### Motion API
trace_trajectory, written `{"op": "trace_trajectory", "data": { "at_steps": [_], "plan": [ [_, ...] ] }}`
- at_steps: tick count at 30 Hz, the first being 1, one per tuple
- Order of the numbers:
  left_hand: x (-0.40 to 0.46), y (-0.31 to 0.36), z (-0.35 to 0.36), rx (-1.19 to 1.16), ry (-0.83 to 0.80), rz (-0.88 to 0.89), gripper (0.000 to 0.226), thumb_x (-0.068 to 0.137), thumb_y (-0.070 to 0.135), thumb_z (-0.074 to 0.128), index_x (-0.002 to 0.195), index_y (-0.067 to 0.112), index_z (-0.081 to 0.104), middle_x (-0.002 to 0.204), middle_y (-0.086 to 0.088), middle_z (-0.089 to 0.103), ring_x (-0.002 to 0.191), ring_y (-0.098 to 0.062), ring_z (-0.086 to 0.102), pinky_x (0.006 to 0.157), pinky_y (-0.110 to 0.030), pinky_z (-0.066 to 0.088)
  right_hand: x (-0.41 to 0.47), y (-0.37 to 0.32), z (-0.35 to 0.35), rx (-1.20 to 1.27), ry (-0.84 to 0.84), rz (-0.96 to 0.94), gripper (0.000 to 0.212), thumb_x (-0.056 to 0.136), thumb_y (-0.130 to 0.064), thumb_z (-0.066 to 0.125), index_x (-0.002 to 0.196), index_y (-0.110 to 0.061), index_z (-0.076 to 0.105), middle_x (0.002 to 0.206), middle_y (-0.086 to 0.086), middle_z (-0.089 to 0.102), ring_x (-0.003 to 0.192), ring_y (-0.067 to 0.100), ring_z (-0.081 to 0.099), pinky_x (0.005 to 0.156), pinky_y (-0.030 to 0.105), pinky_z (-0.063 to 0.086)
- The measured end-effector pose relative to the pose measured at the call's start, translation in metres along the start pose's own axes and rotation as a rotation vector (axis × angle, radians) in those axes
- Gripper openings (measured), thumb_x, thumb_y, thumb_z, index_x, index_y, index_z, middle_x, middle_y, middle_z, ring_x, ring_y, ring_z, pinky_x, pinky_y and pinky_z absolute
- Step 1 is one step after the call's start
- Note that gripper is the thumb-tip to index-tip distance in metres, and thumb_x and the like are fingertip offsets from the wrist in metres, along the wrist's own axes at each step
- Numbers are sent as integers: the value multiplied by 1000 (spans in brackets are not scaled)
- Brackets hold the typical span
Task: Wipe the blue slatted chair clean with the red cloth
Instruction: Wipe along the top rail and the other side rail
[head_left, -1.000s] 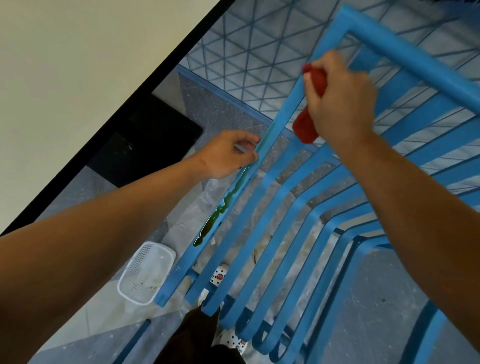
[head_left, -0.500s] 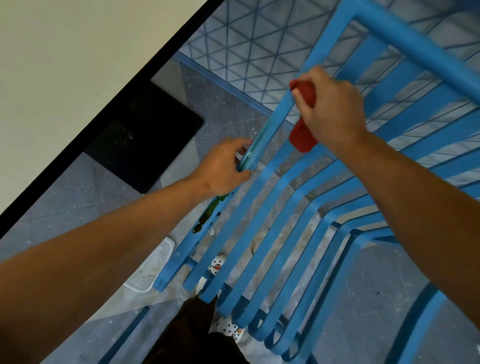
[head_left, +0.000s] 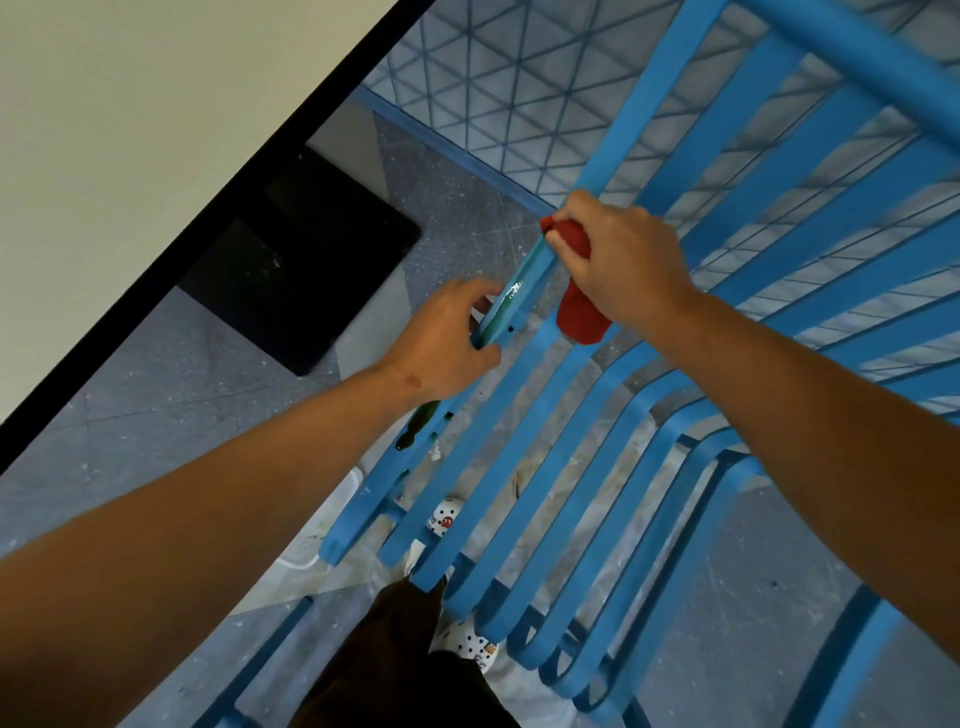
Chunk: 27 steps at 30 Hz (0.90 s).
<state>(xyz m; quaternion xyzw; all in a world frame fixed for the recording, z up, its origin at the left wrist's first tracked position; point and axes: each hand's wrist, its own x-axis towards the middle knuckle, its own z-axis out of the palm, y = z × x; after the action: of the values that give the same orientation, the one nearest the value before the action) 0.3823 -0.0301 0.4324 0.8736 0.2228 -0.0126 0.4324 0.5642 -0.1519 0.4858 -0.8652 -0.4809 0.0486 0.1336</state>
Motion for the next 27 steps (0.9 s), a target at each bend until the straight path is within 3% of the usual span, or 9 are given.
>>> {"op": "trace_trajectory", "data": {
  "at_steps": [2,5,8,11,14,19,23,27],
  "plan": [
    [-3,-3,-1,-7,-20,-7,60,83,21,77,137,31,53,117,2,53,97,-13,57,83,-22,51,10,5,-19,-68,-43,-14,29,104,-44,51,113,-18,58,89,11,70,79,35,67,60,34,42],
    [-5,-4,-2,-21,-38,-18,59,85,23,77,138,32,53,119,1,53,100,-12,58,87,-26,52,28,10,-57,-164,69,49,32,106,-42,48,119,-14,56,99,18,69,91,38,66,66,33,35],
    [-7,-7,-3,-37,-33,-23,58,86,23,78,137,34,53,118,3,54,99,-9,57,84,-19,48,40,11,-83,-178,217,118,38,107,-44,45,127,-13,55,112,17,68,103,37,64,72,31,34],
    [-9,-9,-1,-55,-21,-35,59,84,22,80,136,32,55,117,4,54,96,-6,58,75,-6,44,39,6,-68,-87,264,159,37,107,-44,44,127,-14,55,112,11,70,101,30,66,71,28,37],
    [-12,-11,0,-78,-12,-31,57,83,19,80,134,31,57,116,4,55,95,-5,58,71,-3,44,18,-6,-19,-20,161,150,33,107,-41,45,122,-14,57,99,10,71,88,30,69,65,29,38],
    [-23,-19,-3,-108,-21,-26,57,82,16,80,135,23,60,118,-1,57,98,-12,62,73,-16,56,-15,-20,30,104,68,108,29,106,-40,49,117,-15,60,87,7,71,75,28,68,59,31,46],
    [-36,-26,-2,-128,-30,-50,60,83,15,80,138,20,58,119,-1,57,99,-13,63,70,-8,51,-26,-15,31,175,-130,-7,30,105,-42,52,119,-17,61,91,7,71,77,28,66,61,28,40],
    [-50,-25,-3,-158,-23,-53,58,83,13,79,137,23,59,119,-2,59,99,-15,62,79,-22,56,-7,-2,2,82,-298,-97,26,103,-48,53,116,-27,60,88,-2,62,78,21,59,67,30,40]
  ]
}}
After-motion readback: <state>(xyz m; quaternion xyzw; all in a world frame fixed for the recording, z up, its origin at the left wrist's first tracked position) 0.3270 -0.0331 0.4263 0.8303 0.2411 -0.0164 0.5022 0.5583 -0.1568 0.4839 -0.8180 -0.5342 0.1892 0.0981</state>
